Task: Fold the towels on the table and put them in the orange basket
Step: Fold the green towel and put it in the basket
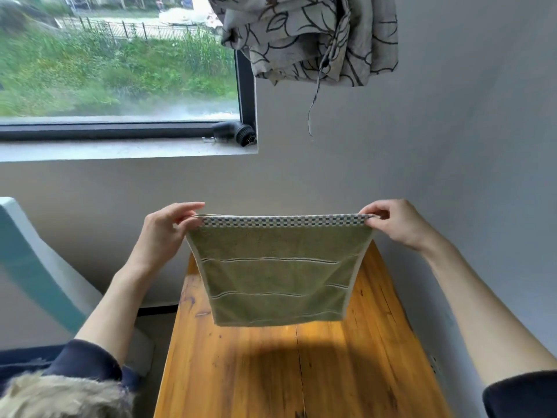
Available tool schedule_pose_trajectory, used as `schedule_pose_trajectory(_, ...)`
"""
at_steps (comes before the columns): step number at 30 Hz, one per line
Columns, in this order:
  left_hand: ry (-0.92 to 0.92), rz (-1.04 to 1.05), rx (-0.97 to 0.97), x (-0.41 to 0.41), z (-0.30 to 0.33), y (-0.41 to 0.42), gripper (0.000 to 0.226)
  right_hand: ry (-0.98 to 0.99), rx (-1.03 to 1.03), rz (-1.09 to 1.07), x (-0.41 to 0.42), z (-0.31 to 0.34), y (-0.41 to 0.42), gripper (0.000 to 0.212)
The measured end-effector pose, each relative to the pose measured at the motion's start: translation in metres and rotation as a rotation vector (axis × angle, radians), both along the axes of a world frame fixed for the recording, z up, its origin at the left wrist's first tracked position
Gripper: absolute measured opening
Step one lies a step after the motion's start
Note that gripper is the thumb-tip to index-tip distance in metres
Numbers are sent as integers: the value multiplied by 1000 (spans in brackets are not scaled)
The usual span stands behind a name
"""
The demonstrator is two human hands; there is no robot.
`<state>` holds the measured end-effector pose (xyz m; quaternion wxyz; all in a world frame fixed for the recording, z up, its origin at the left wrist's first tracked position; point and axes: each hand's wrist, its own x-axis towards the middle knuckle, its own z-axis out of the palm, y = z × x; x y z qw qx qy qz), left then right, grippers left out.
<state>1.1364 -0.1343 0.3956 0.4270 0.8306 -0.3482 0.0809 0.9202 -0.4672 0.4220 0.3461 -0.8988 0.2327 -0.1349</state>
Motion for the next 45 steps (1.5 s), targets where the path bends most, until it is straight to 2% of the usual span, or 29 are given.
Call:
schedule_pose_trajectory(3, -57, 12, 51, 1, -4, 3, 18, 64, -20, 0, 7, -2, 6, 14)
schedule_pose_trajectory(7, 27, 66, 149, 6, -14, -2, 11, 269, -134, -35, 27, -11, 17, 18)
schedule_pose_trajectory(9, 66, 93, 186, 10, -16, -5, 10, 305, -183, -89, 40, -12, 23, 21)
schedule_pose_trajectory(13, 48, 151, 130, 18, -4, -11, 8, 199, -266, -213, 57, -1, 30, 27)
schedule_pose_trajectory(19, 30, 156, -46, 6, 8, -8, 13, -89, -232, -319, 55, -4, 32, 30)
schedule_pose_trajectory(23, 48, 108, -2, -17, -26, 2, 13, -103, -260, -290, 34, -42, 39, 28)
schedule_pose_trajectory(26, 162, 63, 148, -36, -76, 19, 11, 43, -227, -186, 8, -89, 45, 25)
schedule_pose_trajectory(30, 342, 25, 397, -70, -145, 41, 14, 344, -101, -94, -32, -151, 62, 21)
schedule_pose_trajectory(34, 545, -103, 615, -105, -192, 59, 22, 675, 15, -22, -72, -201, 77, 19)
schedule_pose_trajectory(41, 814, -303, 884, -134, -231, 75, 15, 1047, 238, 74, -114, -223, 96, 12)
schedule_pose_trajectory(45, 960, -366, 942, -135, -236, 77, 10, 1153, 317, 88, -117, -229, 93, 10)
